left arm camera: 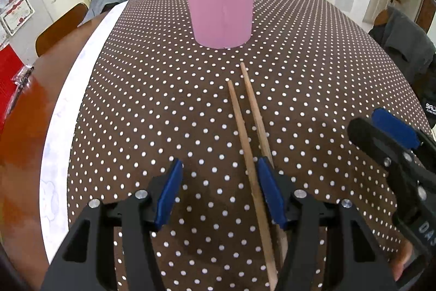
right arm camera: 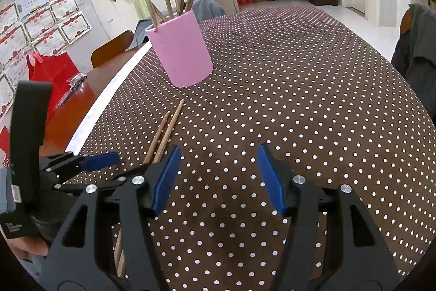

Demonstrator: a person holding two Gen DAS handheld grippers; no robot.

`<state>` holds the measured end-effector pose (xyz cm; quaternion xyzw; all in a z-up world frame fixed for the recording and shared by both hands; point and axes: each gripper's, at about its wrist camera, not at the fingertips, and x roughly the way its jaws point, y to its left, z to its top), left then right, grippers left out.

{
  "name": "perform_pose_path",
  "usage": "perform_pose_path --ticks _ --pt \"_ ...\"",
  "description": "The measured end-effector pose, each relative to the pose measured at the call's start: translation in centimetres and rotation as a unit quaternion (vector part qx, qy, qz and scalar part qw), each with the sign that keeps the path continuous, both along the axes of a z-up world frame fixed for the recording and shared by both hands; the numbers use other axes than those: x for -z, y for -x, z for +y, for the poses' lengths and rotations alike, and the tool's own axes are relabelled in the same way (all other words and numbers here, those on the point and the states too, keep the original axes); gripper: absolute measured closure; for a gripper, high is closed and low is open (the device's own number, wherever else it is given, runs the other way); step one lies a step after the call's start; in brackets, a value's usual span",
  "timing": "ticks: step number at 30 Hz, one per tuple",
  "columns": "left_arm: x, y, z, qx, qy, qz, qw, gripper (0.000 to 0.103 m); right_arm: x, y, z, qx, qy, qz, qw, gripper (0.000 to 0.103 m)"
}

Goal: Organize utensils
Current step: 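Lower both open grippers back toward the remaining chopsticks on the tablecloth, then close the left gripper on a chopstick while the right gripper grasps another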

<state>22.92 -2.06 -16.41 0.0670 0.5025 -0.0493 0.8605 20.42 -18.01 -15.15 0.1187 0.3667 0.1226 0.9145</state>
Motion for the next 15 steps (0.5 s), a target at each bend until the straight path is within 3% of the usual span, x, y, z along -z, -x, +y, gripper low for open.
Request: perform_pose_path --ticks 3,8,15 --pt "-0.1 -0.3 0.5 0.001 0.026 0.004 0.9997 0.057 0.2 -0.1 0.0 0.001 -0.001 0.005 1.000 0.045" --pt "-0.4 -1.4 1.5 -0.008 0.032 0.006 0.9994 0.094 0.1 -0.5 0.7 -0.005 0.020 0.008 1.000 0.045" --pt "-0.5 -2.5 3.9 -0.020 0.085 -0.014 0.9961 0.097 -0.3 -1.8 1.9 -0.012 0.031 0.032 0.999 0.045"
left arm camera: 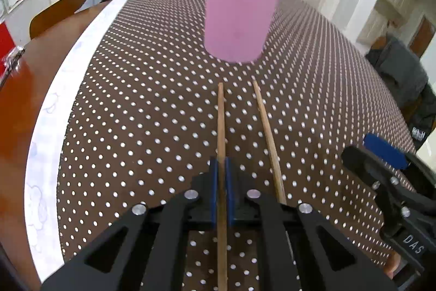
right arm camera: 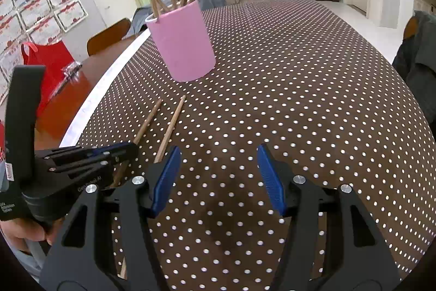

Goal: Organize utensils
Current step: 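Close the left gripper on a chopstick while the right gripper grasps another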

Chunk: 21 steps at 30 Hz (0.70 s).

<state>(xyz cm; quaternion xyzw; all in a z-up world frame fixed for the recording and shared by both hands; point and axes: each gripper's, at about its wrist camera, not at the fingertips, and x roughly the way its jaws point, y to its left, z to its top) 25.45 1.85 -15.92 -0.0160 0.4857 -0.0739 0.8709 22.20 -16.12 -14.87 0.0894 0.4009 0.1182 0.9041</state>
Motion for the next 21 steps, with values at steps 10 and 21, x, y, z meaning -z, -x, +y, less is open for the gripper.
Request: perform_pose_path --ticks 10,21 --pt "0.3 -0.5 5.4 -0.083 0.090 -0.051 0.9912 0.097 0.5 -3.0 5.1 -0.043 0.050 0.074 0.995 0.045" --pt "1.4 -0.6 6.6 -0.086 0.101 -0.035 0.9905 0.097 0.8 -6.1 9.2 -0.063 0.124 0.123 0.983 0.071"
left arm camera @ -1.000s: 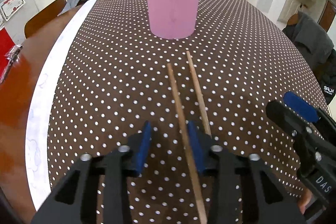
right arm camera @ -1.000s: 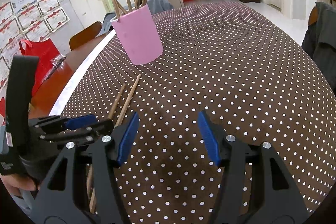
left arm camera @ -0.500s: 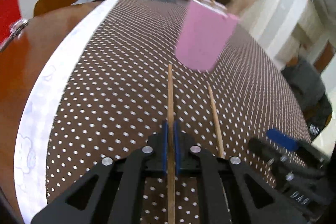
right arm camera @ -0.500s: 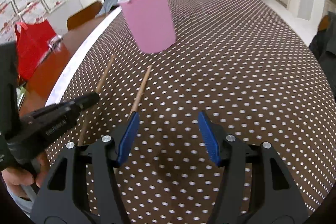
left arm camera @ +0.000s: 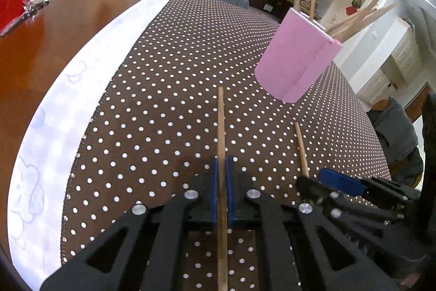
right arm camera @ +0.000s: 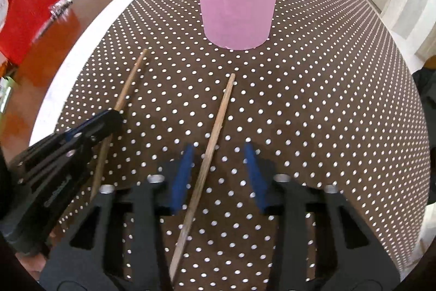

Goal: Organize utensils
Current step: 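Close the left gripper on a chopstick while the right gripper grasps another, then lift both grippers' chopsticks up above the pink cup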

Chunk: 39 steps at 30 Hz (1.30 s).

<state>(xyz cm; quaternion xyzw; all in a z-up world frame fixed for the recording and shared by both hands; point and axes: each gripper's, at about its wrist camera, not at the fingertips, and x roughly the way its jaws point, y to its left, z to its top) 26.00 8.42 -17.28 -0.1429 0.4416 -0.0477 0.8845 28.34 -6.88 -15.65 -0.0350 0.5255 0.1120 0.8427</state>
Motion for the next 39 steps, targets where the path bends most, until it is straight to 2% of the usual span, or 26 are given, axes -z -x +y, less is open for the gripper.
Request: perform_pose_path --ticks 4,6,14,22,30,36,39 --pt "-0.1 0.4 0.0 0.001 0.001 -0.004 1.0000 0.097 -0.2 -0.8 -0.1 -0.006 0.011 0.004 1.000 0.088" --pt "-0.2 0.5 -0.1 0.003 0.002 -0.005 1.0000 0.097 -0.2 -1.0 -0.4 -0.008 0.013 0.002 1.000 0.092" --pt "-1.4 1.0 -0.6 0.005 0.013 -0.013 0.9998 0.097 -0.1 -0.3 -4.0 -0.003 -0.051 0.003 0.999 0.097" --pt "-3.7 2.5 -2.2 0.026 0.033 -0.034 0.9985 0.097 -2.9 2.6 -8.2 -0.004 -0.131 -0.059 0.990 0.097" --pt "-9.0 5.3 -4.9 0.047 0.055 -0.134 0.9884 0.097 -8.3 6.5 -11.4 -0.008 -0.209 -0.184 0.960 0.097" --pt "-13.1 6.2 -6.9 0.057 0.032 -0.226 0.9719 0.097 -12.2 7.1 -12.8 0.013 -0.241 -0.261 0.935 0.097" --pt "-15.0 6.0 -7.6 0.054 0.014 -0.270 0.9613 0.097 -14.0 6.6 -13.1 0.016 -0.241 -0.298 0.924 0.097"
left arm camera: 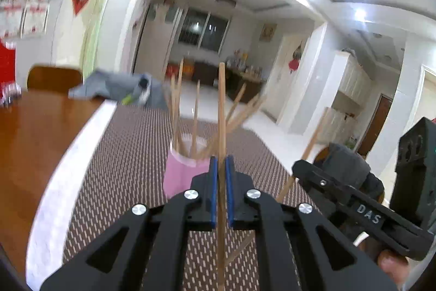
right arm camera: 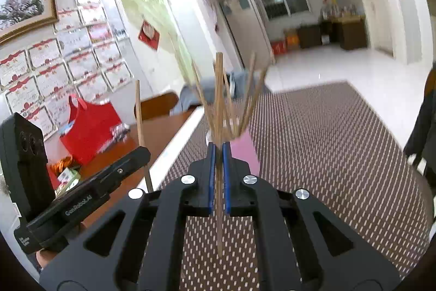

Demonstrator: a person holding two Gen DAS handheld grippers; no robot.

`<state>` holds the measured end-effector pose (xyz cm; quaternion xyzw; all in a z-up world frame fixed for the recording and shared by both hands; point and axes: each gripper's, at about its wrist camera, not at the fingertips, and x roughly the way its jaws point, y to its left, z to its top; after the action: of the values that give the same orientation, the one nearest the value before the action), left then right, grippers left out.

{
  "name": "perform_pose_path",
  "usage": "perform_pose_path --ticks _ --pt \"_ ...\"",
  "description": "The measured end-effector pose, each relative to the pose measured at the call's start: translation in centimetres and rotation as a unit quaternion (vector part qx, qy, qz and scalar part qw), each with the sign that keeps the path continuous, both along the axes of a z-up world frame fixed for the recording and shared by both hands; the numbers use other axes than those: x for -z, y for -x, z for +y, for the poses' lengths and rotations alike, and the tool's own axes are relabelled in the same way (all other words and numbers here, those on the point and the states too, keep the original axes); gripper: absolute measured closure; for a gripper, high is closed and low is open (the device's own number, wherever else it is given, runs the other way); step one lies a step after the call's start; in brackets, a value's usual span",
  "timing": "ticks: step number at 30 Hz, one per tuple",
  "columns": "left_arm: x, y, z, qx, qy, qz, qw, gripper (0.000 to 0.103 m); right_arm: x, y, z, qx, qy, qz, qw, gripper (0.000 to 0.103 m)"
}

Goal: Organize utensils
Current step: 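Lift both grippers' chopsticks up above the pink cup, then drop the left gripper's chopstick into the pink cup while the right gripper drops its own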

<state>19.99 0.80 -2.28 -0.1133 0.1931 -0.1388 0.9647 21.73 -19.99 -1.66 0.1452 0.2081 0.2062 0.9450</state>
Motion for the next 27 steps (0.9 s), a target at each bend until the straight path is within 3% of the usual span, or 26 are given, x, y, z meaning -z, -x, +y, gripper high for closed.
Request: perform_pose_path --ticks 8,15,24,27 --pt "-3.8 -2.8 -0.3 -0.027 -0.010 -0.116 0.9928 0.097 -4.3 -1.6 1.3 0.031 0.014 -0.092 0.995 0.097" --pt "-5.2 -6.0 0.5 -0.045 0.013 -0.179 0.9827 0.097 -5.6 -3.6 3.3 0.046 0.012 -0.143 0.989 0.097" --pt "-4.3 -9.5 0.7 -0.092 0.020 -0.231 0.9683 0.097 -5.6 -6.8 5.2 0.070 0.016 -0.168 0.983 0.097" --pt "-3.1 -10.8 0.4 -0.099 0.014 -0.225 0.9691 0.097 -4.6 -7.5 5.3 0.073 0.027 -0.161 0.984 0.097"
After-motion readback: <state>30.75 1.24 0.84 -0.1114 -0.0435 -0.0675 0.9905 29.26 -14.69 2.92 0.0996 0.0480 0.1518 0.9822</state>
